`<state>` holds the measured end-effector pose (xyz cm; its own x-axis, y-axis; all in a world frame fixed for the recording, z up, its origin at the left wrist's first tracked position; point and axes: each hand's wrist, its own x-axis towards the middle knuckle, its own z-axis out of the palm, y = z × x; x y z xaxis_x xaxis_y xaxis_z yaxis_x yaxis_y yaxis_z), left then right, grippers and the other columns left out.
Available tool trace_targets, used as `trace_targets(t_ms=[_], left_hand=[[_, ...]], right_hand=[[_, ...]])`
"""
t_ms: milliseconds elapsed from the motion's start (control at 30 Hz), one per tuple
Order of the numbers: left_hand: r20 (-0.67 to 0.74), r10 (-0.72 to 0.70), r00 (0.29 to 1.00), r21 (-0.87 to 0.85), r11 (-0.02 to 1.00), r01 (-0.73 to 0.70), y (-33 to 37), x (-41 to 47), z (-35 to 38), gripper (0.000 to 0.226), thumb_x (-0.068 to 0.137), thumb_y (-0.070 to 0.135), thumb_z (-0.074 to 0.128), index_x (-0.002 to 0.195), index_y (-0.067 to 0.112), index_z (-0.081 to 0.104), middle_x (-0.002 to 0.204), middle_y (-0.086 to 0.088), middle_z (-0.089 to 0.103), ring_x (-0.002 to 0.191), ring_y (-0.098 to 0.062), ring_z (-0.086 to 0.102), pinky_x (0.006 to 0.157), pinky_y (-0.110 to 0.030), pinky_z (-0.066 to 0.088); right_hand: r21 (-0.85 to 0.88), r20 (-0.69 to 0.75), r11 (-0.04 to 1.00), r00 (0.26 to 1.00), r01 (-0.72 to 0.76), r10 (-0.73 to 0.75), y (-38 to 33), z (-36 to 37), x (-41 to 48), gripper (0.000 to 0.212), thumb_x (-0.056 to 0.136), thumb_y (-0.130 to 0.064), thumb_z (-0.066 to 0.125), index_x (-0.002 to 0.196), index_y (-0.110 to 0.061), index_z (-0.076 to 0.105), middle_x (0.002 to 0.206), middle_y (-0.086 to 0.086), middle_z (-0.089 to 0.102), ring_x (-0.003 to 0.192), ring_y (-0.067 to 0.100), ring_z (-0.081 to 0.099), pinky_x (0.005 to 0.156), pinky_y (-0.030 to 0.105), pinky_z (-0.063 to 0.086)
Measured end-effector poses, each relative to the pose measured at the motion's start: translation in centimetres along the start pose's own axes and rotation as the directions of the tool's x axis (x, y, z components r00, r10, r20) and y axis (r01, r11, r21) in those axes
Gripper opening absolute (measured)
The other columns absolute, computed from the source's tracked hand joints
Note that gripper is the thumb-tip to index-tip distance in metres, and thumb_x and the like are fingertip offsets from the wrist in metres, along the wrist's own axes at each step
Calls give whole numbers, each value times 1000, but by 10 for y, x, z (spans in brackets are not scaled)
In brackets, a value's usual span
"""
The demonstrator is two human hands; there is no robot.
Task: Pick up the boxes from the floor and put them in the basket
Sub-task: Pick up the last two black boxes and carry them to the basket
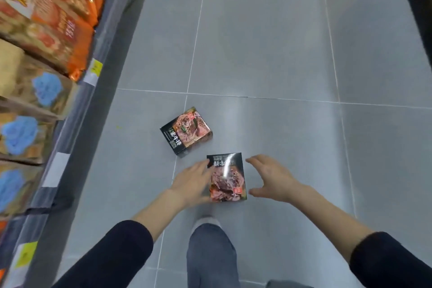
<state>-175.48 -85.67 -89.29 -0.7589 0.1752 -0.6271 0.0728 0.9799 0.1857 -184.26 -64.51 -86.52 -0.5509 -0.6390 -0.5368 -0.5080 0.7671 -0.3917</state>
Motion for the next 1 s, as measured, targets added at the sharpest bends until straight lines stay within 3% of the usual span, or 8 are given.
trace_targets(t_ms=[133,200,300,500,600,733,867,1000], left_hand=[[-11,-10,1000,96,995,11,4,50,64,109,77,59,61,149,9,-5,155,-18,-15,145,-33,-10,117,-43,8],[-67,-59,996,132,989,67,11,62,87,117,76,60,61,145,4,-16,148,-21,-28,139,-36,-24,117,-43,13],[-150,-80,985,108,989,97,14,71,106,116,81,56,59,133,-1,-28,145,-27,-29,131,-40,-32,117,-43,21],[-144,2,990,-121,992,-19,0,72,83,107,79,52,63,149,12,-8,155,-18,-16,141,-29,-22,116,-42,21],[-117,55,992,-225,971,-80,-17,78,45,105,71,62,65,149,15,15,157,-18,7,146,-29,4,118,-39,16],[-110,67,992,-508,854,-114,-39,93,5,93,53,69,66,132,21,54,129,-4,61,118,-20,56,104,-39,41],[-25,56,998,-789,612,-54,-46,108,-7,69,56,54,79,116,24,67,112,4,70,111,-15,62,104,-43,43],[-29,68,997,-864,501,-59,-44,120,-16,29,79,24,74,108,26,69,109,2,72,104,-11,64,101,-36,47]], right_hand=[[-17,17,1000,1000,14,-14,28,48,42,78,78,-43,66,141,-12,31,142,7,40,131,23,36,104,30,32],[-16,14,999,1000,28,-28,37,63,50,80,77,-43,67,141,-11,32,142,9,40,131,25,36,106,31,32],[-36,9,998,998,55,-55,45,77,53,84,75,-43,69,142,-10,31,146,9,36,133,25,34,107,31,30],[-47,-28,989,989,142,-143,42,78,54,100,62,-43,80,143,-9,31,150,11,31,137,27,31,111,32,25],[-132,-115,969,968,207,-222,36,74,59,104,54,-45,82,140,-7,37,147,16,36,135,32,35,112,38,25],[-226,-185,958,957,178,-221,24,69,70,111,52,-45,80,143,-7,29,147,13,35,136,31,32,113,40,25],[-295,-258,953,955,68,-148,24,58,87,109,42,-41,83,134,-2,39,124,15,53,112,34,51,97,41,43],[-312,-280,950,953,21,-113,29,45,106,76,59,-34,74,122,-5,43,114,10,53,104,31,47,87,39,43]])
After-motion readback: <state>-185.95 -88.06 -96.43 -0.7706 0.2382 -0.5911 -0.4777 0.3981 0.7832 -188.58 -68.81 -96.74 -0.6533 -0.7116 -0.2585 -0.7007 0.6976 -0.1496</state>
